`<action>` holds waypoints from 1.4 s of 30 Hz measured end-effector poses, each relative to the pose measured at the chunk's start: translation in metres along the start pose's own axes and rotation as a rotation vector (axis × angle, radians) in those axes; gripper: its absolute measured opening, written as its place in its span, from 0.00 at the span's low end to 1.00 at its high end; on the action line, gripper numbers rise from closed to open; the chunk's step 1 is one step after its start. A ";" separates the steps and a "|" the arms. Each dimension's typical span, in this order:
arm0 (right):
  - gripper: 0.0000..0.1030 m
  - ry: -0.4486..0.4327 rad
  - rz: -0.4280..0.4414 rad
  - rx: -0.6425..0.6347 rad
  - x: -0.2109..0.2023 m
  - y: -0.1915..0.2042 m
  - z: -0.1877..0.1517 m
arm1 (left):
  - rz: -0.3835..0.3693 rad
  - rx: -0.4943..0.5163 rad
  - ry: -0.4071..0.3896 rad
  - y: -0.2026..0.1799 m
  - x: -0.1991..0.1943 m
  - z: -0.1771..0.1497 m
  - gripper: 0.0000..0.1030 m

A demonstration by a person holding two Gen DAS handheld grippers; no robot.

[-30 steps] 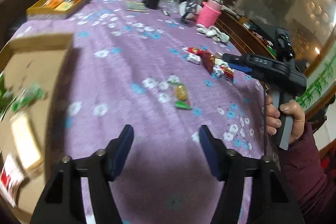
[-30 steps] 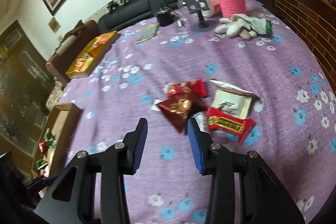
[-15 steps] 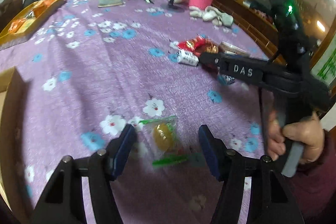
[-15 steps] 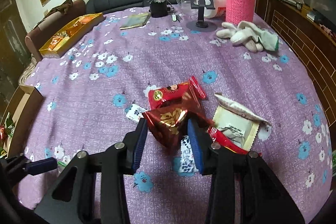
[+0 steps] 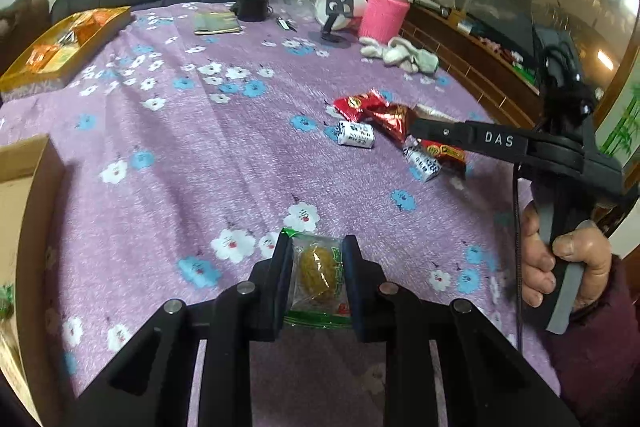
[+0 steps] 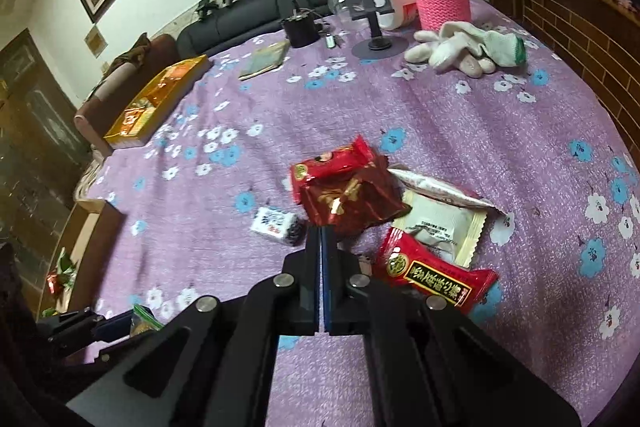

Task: Organize snacks
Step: 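Grasp the clear-wrapped round cake with the left gripper while the right grasps a white candy, then carry both items into the cardboard box and release them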

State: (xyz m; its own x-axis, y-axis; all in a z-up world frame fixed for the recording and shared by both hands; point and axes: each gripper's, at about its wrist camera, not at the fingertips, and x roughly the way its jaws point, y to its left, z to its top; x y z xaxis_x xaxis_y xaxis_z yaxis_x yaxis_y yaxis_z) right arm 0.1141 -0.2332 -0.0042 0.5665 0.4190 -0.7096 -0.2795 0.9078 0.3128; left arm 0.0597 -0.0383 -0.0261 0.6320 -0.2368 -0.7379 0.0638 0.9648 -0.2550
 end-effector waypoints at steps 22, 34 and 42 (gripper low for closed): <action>0.35 0.043 -0.086 -0.127 0.031 0.054 0.002 | -0.034 -0.096 -0.055 0.022 -0.034 -0.016 0.24; 0.36 0.013 0.128 -0.269 -0.023 0.164 -0.025 | 0.113 -0.308 -0.210 0.109 -0.138 -0.055 0.23; 0.36 0.098 0.272 -0.427 0.004 0.273 -0.059 | 0.242 -0.499 -0.232 0.193 -0.166 -0.080 0.23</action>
State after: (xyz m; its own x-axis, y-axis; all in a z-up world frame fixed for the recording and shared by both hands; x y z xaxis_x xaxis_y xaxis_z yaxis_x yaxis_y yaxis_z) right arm -0.0061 0.0151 0.0415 0.3595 0.6163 -0.7006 -0.7100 0.6679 0.2232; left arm -0.0947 0.1785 -0.0026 0.7390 0.0684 -0.6702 -0.4381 0.8046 -0.4009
